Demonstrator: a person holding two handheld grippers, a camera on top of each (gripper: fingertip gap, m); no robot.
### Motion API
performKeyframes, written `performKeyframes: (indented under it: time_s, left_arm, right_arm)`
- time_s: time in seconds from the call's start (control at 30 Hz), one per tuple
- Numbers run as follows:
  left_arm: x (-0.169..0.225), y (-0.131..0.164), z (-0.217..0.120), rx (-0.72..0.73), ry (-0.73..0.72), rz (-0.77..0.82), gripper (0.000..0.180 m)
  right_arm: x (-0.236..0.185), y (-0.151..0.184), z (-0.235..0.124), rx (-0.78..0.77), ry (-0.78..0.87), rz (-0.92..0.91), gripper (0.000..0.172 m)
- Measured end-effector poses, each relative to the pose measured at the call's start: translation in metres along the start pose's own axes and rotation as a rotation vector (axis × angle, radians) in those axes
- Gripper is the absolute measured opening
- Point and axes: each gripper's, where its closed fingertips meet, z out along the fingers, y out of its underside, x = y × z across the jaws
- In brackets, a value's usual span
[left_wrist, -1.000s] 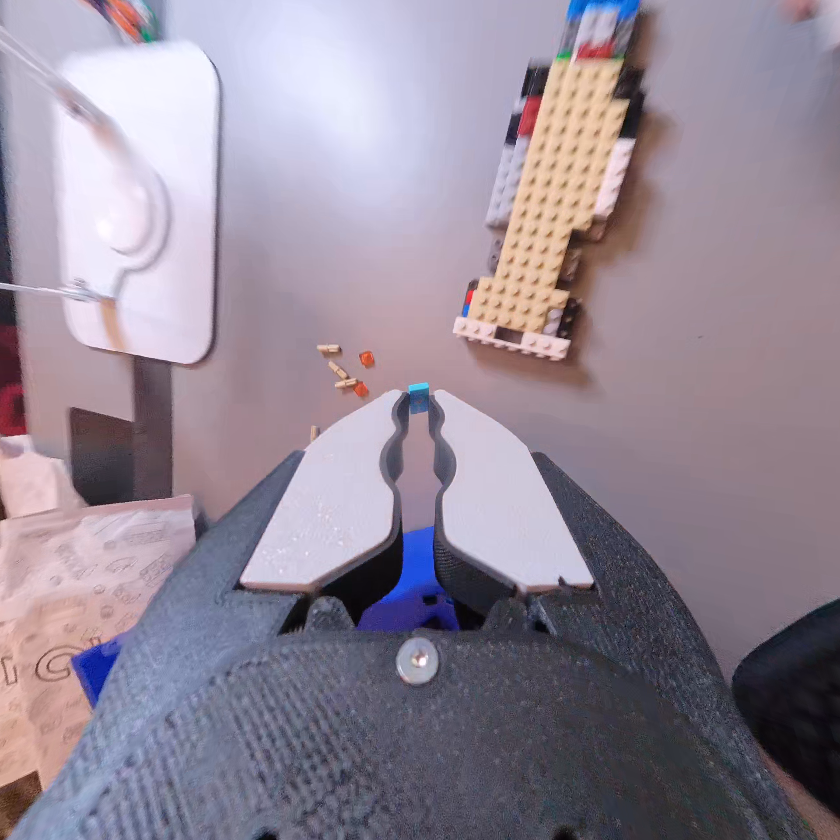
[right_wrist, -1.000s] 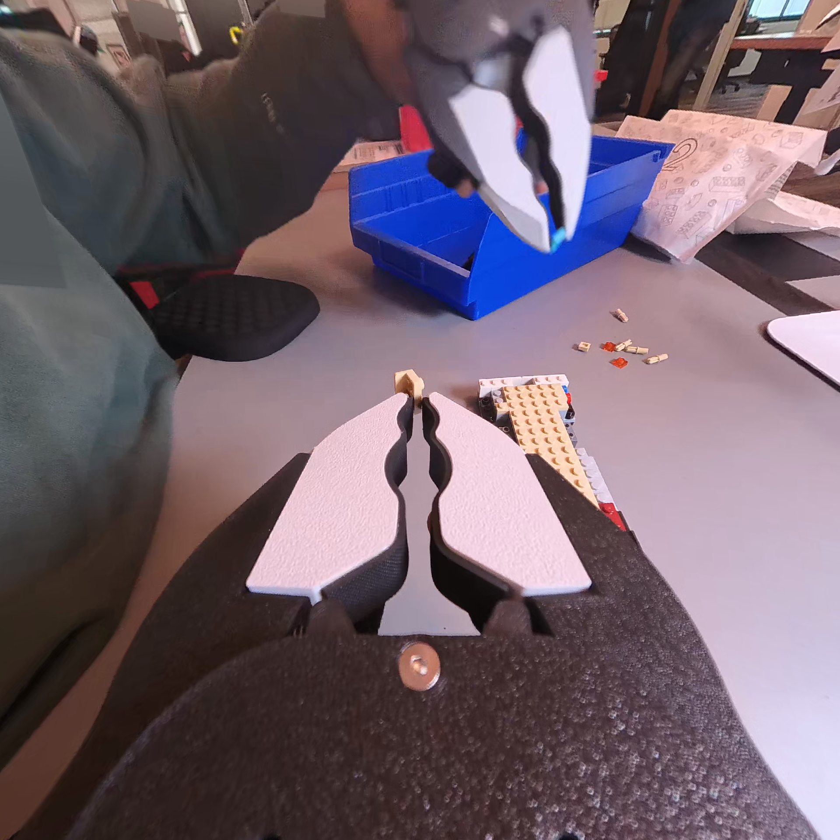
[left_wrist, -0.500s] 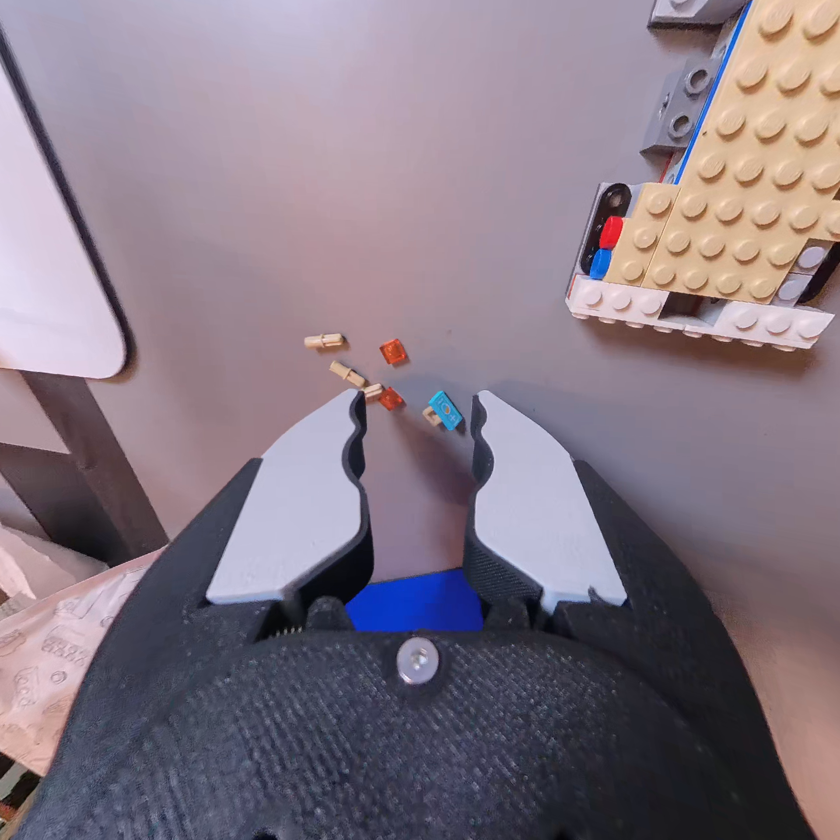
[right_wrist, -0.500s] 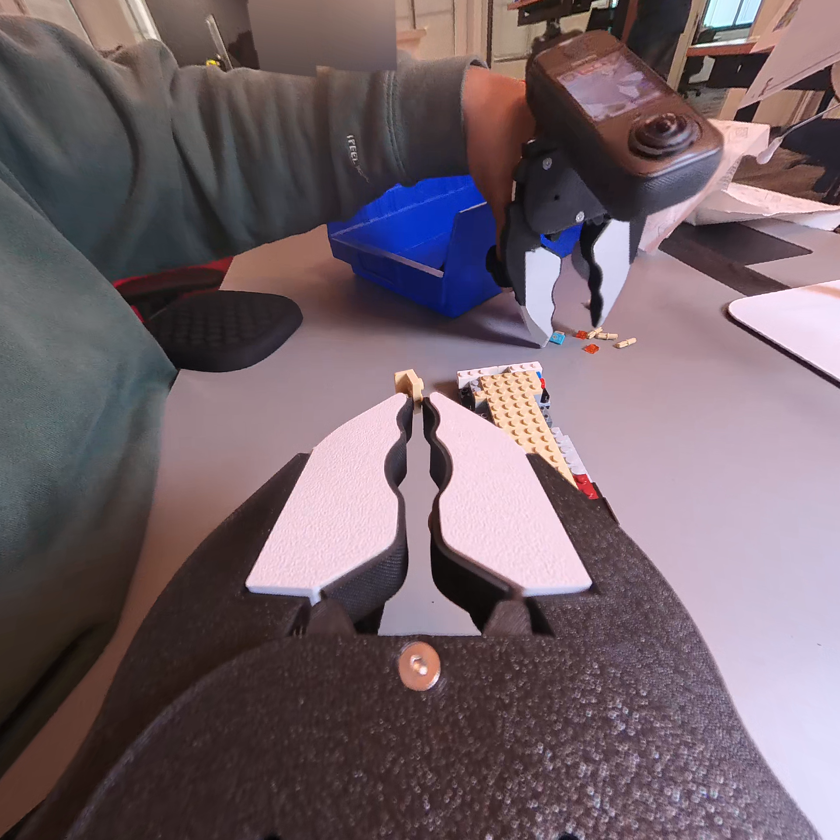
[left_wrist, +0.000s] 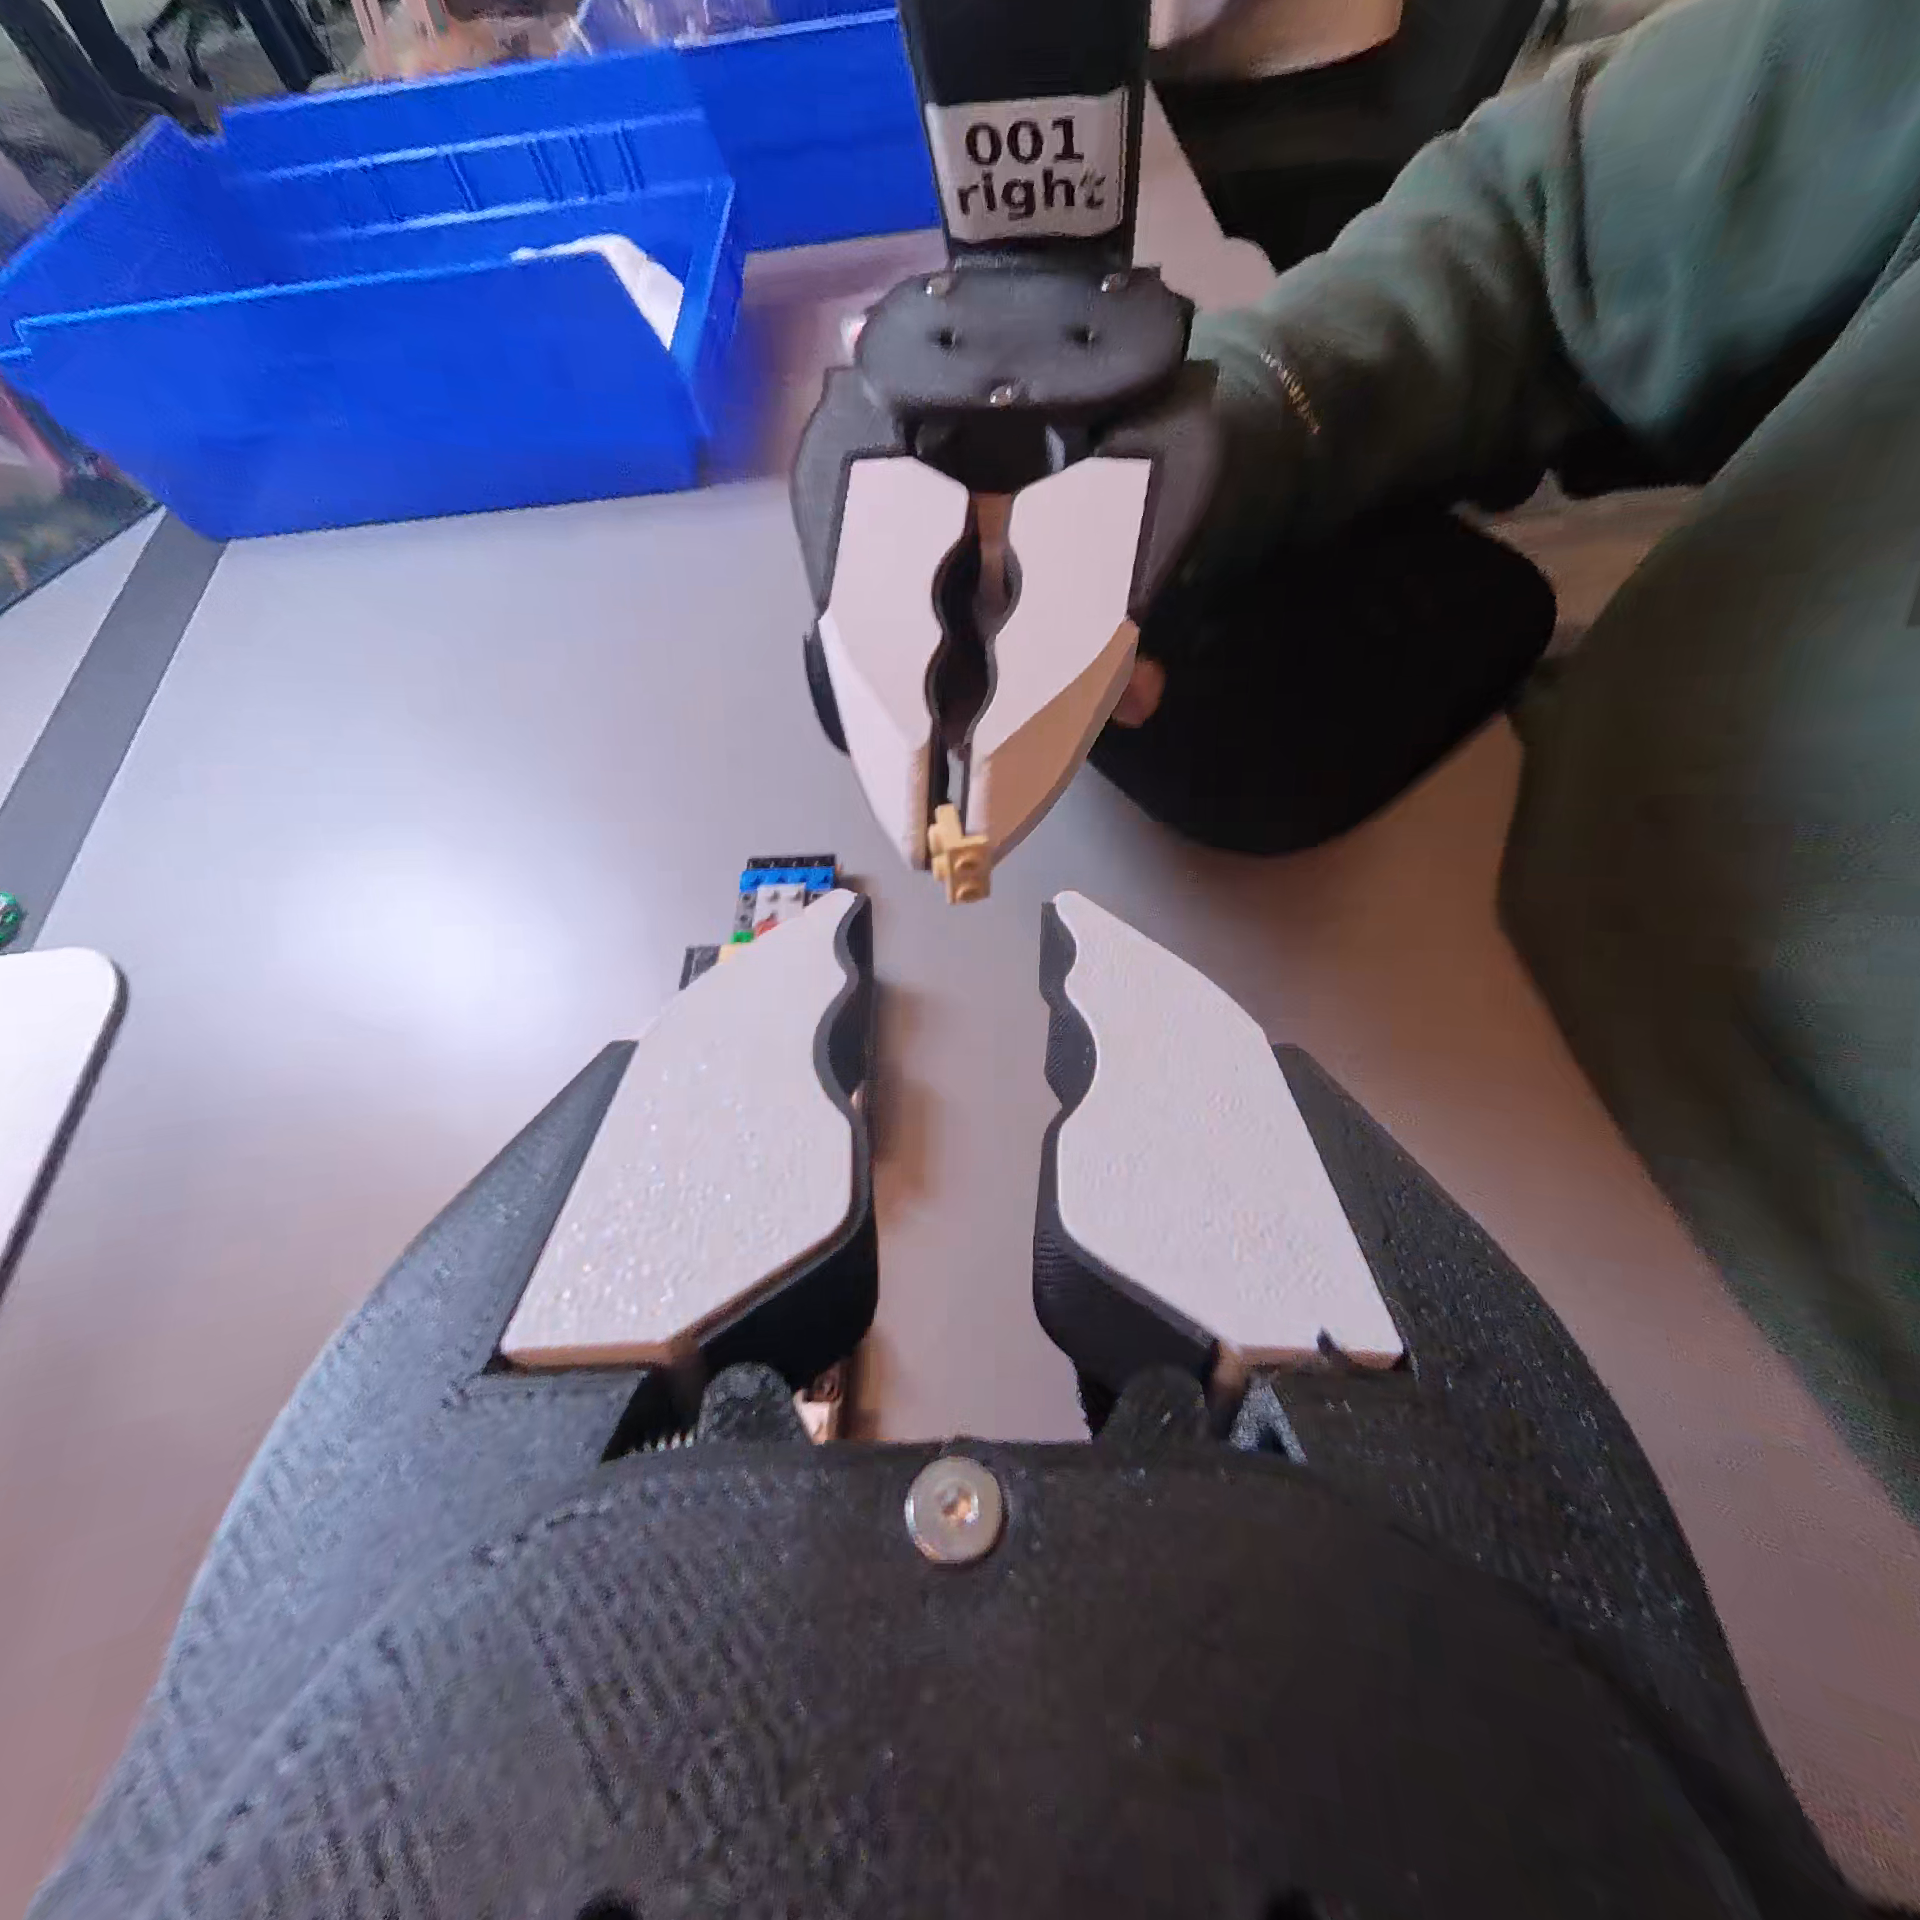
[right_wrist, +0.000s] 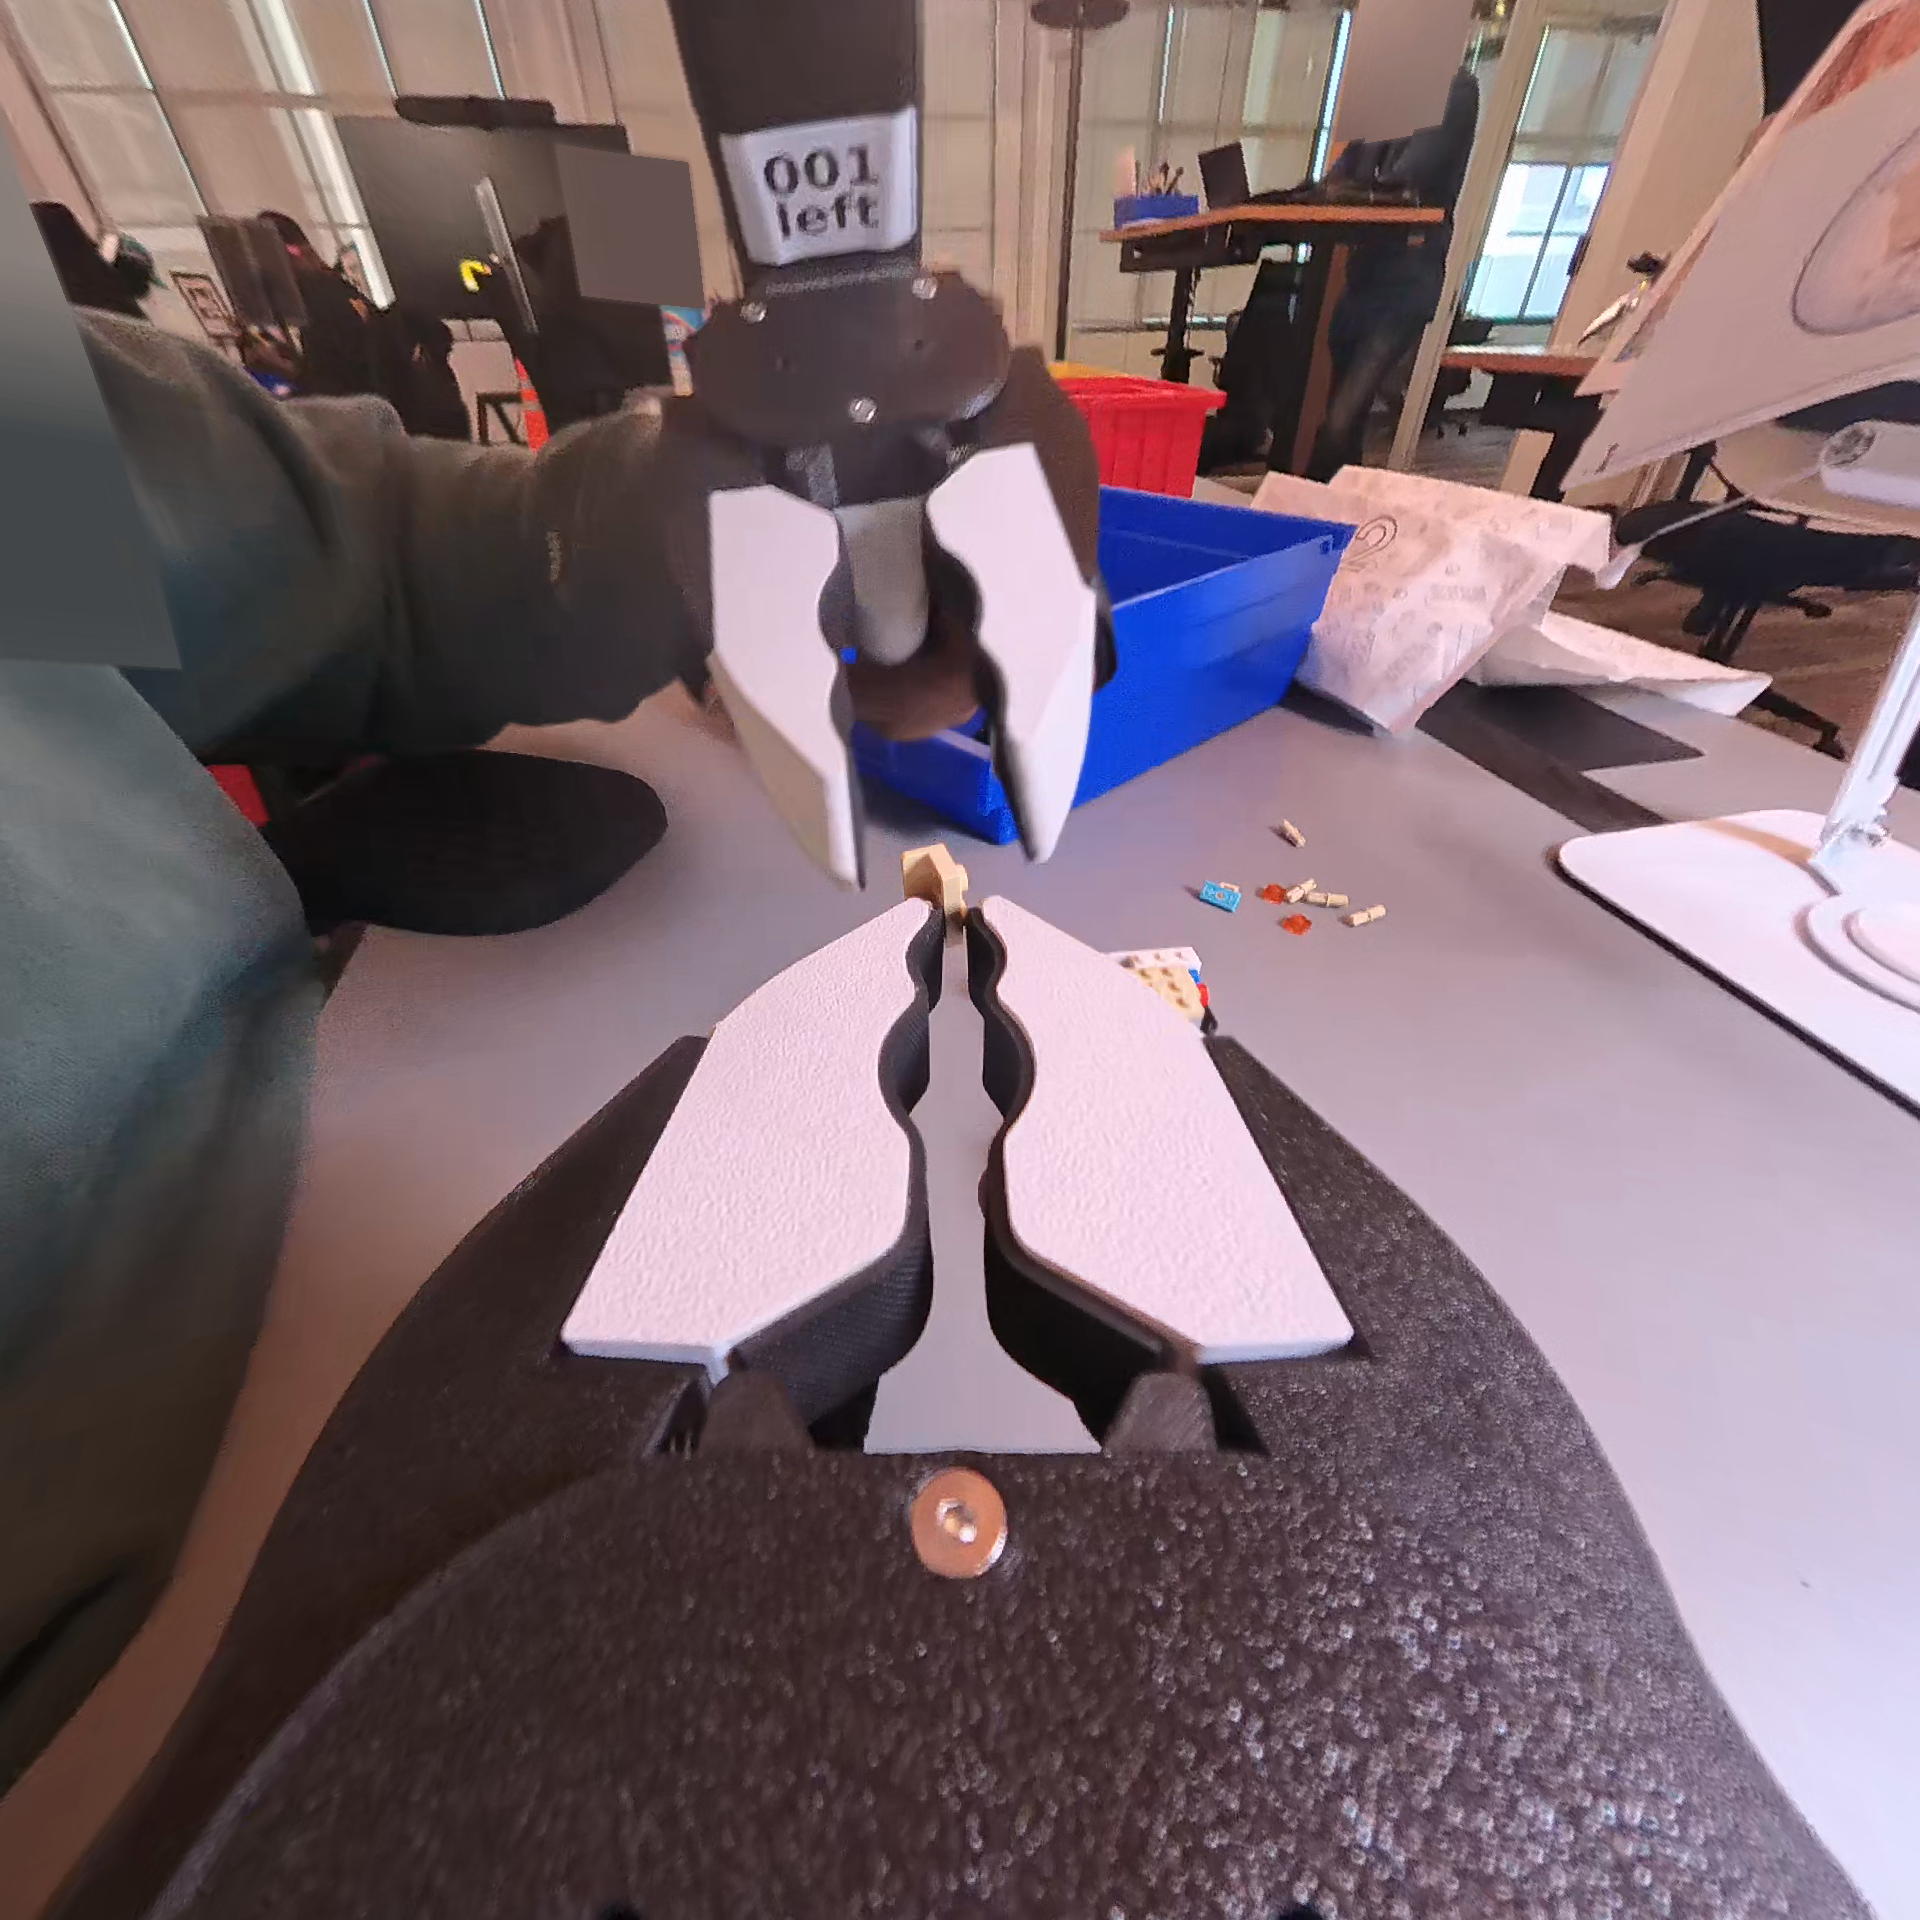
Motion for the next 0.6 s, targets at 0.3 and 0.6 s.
performKeyframes:
  time_s: [0.3, 0.6]
  left_arm:
    - [0.000, -0.011, -0.014, 0.006, -0.114, 0.076, 0.010]
    - [-0.083, 0.092, -0.217, -0.392, -0.683, -0.205, 0.011]
  right_arm:
    - [-0.002, -0.003, 0.000, -0.001, 0.005, -0.008, 0.011]
    - [0.050, 0.036, -0.035, -0.306, 0.111, -0.021, 0.038]
